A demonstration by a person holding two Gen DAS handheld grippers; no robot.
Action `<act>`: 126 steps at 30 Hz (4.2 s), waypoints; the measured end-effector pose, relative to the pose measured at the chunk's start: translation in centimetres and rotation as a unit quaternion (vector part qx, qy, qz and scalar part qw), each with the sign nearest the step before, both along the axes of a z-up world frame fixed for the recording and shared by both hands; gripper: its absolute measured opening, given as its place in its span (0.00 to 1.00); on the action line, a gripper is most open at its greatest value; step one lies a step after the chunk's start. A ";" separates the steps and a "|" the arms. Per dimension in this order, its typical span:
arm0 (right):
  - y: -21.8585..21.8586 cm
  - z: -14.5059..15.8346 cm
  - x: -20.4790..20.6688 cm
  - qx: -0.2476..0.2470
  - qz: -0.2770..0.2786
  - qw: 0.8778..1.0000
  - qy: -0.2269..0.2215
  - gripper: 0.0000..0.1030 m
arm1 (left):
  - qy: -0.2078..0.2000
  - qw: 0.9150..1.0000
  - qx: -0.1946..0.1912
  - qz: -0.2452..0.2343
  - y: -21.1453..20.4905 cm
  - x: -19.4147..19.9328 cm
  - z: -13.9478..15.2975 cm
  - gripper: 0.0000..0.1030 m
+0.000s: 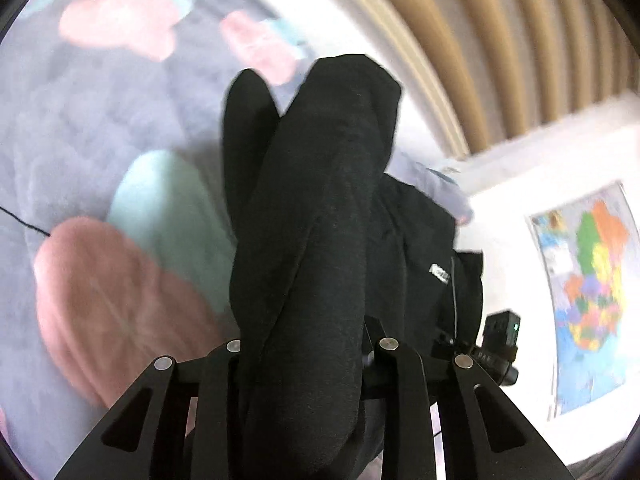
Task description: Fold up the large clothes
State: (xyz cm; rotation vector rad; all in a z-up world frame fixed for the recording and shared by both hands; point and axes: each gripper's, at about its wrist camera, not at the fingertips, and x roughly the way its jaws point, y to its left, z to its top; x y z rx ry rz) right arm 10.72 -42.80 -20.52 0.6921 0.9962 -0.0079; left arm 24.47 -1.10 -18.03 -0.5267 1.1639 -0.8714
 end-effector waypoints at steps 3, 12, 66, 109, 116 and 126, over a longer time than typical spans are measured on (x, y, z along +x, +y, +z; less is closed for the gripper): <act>1.9 4.2 -2.7 -0.030 0.015 0.999 -0.018 0.33 | -0.022 1.000 -0.012 -0.004 2.5 -3.4 3.2 0.28; 5.5 9.6 -13.5 -0.058 0.018 0.998 -0.012 0.34 | 0.007 1.000 -0.011 -0.011 7.3 -10.9 3.9 0.29; 20.4 13.3 -25.9 -0.247 -0.048 0.959 0.130 0.65 | -0.169 0.911 0.377 -0.003 0.6 -27.9 12.1 0.66; 21.1 18.3 -22.3 -0.267 -0.108 0.953 0.099 0.76 | -0.212 0.890 0.403 0.025 -4.7 -28.9 19.1 0.67; 20.7 17.9 -22.4 -0.251 -0.114 0.955 0.107 0.76 | -0.210 0.890 0.403 0.024 -4.7 -28.7 18.8 0.67; 20.6 17.3 -22.6 -0.242 -0.111 0.957 0.116 0.76 | -0.200 0.891 0.407 0.016 -4.7 -28.6 18.0 0.67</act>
